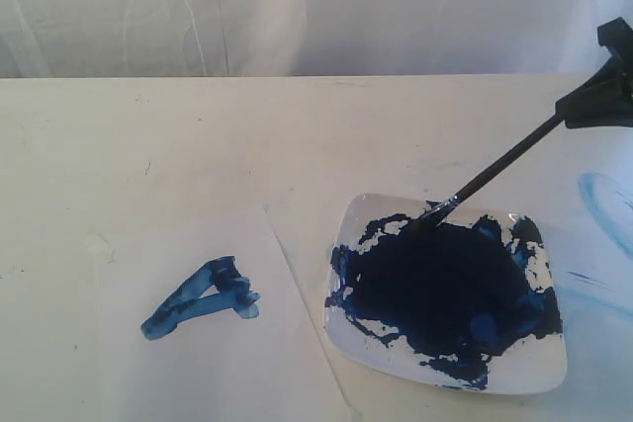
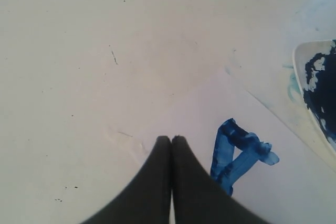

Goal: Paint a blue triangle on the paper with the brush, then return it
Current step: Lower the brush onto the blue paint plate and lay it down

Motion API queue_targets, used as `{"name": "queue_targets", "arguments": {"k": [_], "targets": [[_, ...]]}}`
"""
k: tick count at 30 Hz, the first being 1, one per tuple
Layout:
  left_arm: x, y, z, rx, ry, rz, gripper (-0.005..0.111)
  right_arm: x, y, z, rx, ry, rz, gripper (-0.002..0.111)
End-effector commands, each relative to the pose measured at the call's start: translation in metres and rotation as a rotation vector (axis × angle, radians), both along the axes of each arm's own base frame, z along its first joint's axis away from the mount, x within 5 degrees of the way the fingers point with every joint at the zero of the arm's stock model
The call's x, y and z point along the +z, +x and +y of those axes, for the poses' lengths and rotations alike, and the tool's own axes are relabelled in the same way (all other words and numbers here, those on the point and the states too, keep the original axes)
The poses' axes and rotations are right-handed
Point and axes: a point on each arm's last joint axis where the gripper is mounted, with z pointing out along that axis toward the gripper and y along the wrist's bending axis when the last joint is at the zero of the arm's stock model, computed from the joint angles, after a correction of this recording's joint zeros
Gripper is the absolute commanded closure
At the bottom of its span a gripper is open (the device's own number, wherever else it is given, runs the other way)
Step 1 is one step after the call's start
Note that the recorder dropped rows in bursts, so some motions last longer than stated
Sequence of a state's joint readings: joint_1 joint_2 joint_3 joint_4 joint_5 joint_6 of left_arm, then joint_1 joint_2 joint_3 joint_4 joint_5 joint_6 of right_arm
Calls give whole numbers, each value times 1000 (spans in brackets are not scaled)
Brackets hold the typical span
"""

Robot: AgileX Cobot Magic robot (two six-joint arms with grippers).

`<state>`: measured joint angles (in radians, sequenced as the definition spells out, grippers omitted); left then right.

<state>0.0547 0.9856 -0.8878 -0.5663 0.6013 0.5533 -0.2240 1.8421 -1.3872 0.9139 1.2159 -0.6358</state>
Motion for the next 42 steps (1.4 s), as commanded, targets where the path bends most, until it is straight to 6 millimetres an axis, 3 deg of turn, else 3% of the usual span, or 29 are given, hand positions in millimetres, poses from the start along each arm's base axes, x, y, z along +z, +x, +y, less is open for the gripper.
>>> {"name": "queue_targets", "arguments": {"k": [1,5,9,13,18,21,28,42], "targets": [[0,-2,-1,9,-32,1,107,-14,1,-4,-25,33,55,108],[0,-2,-1,10,-36,0,107,-15,-1,-4,-21,33,56,108],[0,-2,-1,10,-36,0,107,-4,-6,-4,-13,9,24,108],[0,-2,-1,10,-36,0,107,3,-20,-4,2,-48,27,108],[0,-2,-1,10,-36,0,107,-8,-42,3,-1,-12,81,108],[1,-2,-1,10,-41,-1,107,-27,-48,5,10,5,144,108],[0,-2,-1,9,-41,1,107,-57,-39,5,-3,61,231,108],[0,-2,-2,5,-39,6,107,-71,-28,1,-91,53,213,108]]}}
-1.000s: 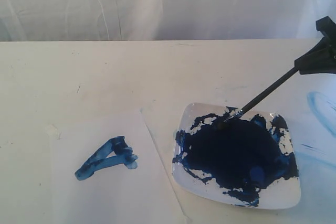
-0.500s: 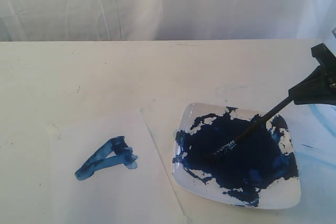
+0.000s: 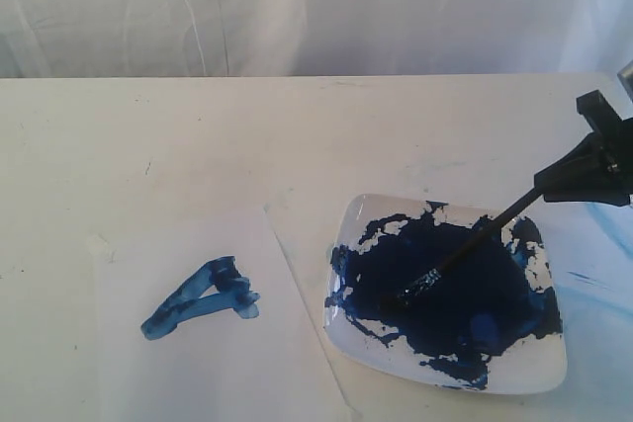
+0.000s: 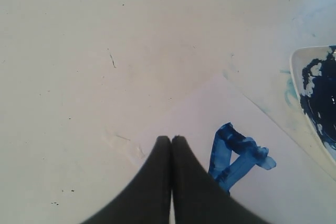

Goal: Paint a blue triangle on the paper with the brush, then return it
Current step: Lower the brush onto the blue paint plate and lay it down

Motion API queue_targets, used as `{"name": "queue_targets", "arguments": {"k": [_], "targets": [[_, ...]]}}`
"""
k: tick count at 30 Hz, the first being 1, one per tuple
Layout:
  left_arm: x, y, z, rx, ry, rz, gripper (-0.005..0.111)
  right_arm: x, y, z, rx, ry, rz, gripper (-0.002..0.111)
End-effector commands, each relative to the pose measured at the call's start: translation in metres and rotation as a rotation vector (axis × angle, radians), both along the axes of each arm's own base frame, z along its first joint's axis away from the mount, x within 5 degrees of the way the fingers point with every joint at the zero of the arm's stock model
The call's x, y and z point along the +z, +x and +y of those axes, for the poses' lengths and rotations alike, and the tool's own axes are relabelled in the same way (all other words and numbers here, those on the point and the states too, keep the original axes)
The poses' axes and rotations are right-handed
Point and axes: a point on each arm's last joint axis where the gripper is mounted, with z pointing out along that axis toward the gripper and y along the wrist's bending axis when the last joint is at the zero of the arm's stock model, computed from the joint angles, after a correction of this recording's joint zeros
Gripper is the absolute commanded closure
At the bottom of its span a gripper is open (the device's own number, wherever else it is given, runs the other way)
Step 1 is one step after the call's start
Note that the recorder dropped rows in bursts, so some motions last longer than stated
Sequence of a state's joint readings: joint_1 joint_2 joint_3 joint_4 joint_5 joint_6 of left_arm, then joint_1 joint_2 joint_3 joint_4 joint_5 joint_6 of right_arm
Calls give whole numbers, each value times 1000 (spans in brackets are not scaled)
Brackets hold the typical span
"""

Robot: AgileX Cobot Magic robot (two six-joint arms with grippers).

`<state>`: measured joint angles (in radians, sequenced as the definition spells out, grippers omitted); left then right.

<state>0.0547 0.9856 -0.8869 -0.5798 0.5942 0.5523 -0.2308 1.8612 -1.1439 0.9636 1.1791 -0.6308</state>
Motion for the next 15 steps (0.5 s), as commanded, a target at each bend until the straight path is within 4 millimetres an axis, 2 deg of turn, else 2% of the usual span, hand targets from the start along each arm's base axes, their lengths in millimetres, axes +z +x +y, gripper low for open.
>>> {"name": "queue_targets", "arguments": {"k": [1,9,15], "targets": [[-1,-3,-1,0,-25,11,107,-12,5,-6,-33,-35,-10,108],[-1,-3,-2,-5,-28,17,107,-31,11,-8,-71,-37,20,108],[-1,-3,-2,-5,-28,17,107,-33,16,-10,-112,-54,-4,108]]}}
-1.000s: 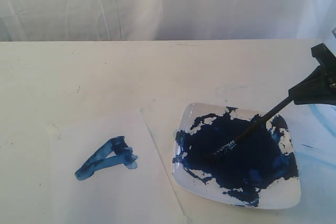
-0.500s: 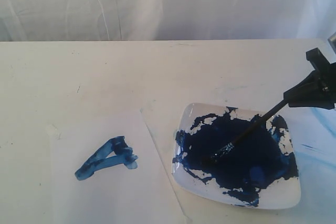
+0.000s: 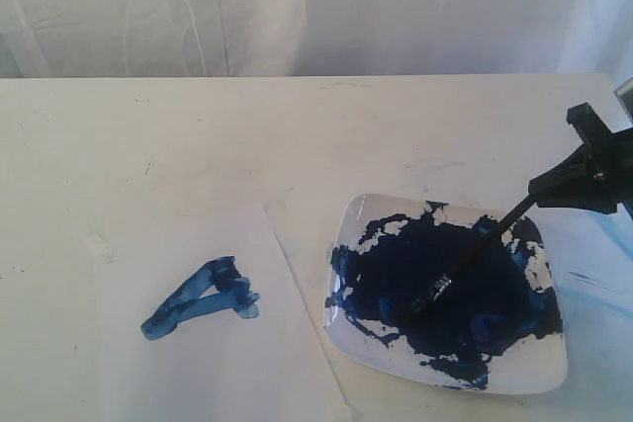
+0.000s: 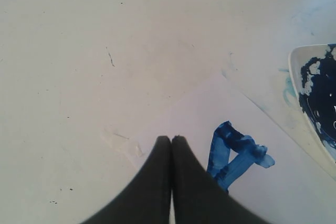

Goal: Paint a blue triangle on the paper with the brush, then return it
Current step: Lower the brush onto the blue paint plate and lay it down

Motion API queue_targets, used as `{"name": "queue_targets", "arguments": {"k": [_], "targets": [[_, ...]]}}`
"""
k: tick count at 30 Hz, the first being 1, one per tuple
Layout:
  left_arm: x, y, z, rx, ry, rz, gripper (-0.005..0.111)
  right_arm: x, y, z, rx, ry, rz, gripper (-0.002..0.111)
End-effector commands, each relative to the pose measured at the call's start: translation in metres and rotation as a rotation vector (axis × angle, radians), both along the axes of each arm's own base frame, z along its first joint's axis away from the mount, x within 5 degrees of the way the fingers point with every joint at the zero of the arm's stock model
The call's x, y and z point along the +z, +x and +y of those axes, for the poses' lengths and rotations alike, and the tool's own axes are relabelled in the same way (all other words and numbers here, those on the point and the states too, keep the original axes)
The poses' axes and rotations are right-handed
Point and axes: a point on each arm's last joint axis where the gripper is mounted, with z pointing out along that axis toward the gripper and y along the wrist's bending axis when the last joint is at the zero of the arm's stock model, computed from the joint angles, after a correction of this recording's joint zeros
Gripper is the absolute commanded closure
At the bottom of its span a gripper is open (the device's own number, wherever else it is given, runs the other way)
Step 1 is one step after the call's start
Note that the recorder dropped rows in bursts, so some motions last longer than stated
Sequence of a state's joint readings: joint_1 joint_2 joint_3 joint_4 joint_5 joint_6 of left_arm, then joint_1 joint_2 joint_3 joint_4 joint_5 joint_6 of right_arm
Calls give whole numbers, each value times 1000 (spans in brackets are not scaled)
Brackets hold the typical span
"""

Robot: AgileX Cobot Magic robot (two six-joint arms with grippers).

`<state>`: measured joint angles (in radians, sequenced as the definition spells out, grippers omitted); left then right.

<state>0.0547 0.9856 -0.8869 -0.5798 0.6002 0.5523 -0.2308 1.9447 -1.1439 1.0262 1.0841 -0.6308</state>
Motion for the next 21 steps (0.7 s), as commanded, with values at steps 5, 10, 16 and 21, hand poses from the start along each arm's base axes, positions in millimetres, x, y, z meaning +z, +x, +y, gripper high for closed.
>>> {"name": "queue_targets", "arguments": {"k": [5,10,16,21], "targets": [[-1,-3,-1,-1,-27,12,107,-5,5,-8,-49,-68,-48,108],[-1,-3,-1,-1,-27,12,107,-4,7,-7,-70,-49,-53,108],[-1,-3,-1,-1,-27,12,107,3,11,-4,-126,38,-65,108],[-1,-3,-1,-1,-27,12,107,7,13,-1,-144,98,-89,108]]}}
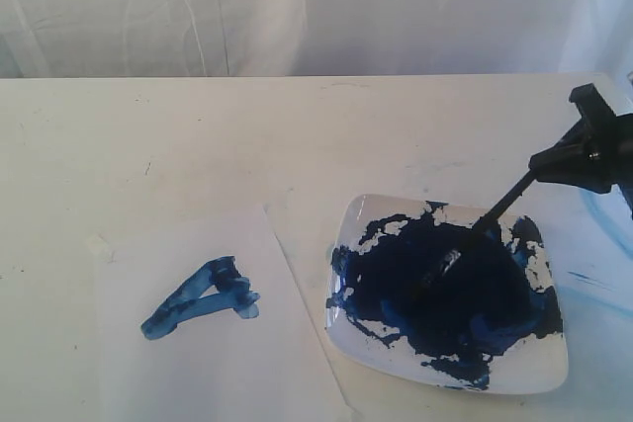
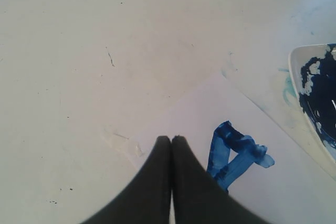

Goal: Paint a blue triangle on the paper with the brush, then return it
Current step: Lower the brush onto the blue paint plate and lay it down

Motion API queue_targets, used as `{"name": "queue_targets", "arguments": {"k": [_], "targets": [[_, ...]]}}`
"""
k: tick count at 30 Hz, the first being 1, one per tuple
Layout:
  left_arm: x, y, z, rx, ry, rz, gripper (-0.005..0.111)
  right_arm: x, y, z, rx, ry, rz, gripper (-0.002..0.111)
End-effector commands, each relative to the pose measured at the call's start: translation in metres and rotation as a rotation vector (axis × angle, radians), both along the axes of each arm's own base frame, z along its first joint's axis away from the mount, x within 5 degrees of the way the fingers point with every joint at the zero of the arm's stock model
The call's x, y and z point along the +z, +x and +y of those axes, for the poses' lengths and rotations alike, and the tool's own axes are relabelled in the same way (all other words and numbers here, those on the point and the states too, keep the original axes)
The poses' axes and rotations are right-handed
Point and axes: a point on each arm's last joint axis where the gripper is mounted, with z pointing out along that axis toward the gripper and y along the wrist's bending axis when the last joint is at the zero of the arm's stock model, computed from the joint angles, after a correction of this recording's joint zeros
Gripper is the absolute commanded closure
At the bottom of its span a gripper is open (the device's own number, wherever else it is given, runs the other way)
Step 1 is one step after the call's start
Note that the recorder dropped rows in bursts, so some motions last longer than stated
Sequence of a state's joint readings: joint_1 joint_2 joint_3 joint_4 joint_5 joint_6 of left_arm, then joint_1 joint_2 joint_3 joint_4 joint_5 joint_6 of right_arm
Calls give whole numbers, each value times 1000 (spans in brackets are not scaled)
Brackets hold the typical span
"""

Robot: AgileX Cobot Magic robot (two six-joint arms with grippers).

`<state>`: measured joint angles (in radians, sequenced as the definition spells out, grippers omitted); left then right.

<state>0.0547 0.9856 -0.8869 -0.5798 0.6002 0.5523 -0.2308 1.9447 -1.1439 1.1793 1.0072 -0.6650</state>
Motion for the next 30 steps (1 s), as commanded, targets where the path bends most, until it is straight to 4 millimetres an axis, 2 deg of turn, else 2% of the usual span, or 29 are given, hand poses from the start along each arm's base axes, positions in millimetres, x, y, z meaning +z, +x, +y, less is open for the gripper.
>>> {"name": "queue_targets", "arguments": {"k": [1,13,20,30], "targets": [[-1,-3,-1,-1,-27,12,107,2,1,0,-12,47,-17,108],[0,-3,-2,-1,-41,11,107,-1,4,-4,-68,23,-5,108],[0,-3,-2,-1,-43,11,107,-22,6,6,-46,97,76,108],[0,-2,-2,1,-43,10,107,-36,8,10,-55,86,108,108]]}}
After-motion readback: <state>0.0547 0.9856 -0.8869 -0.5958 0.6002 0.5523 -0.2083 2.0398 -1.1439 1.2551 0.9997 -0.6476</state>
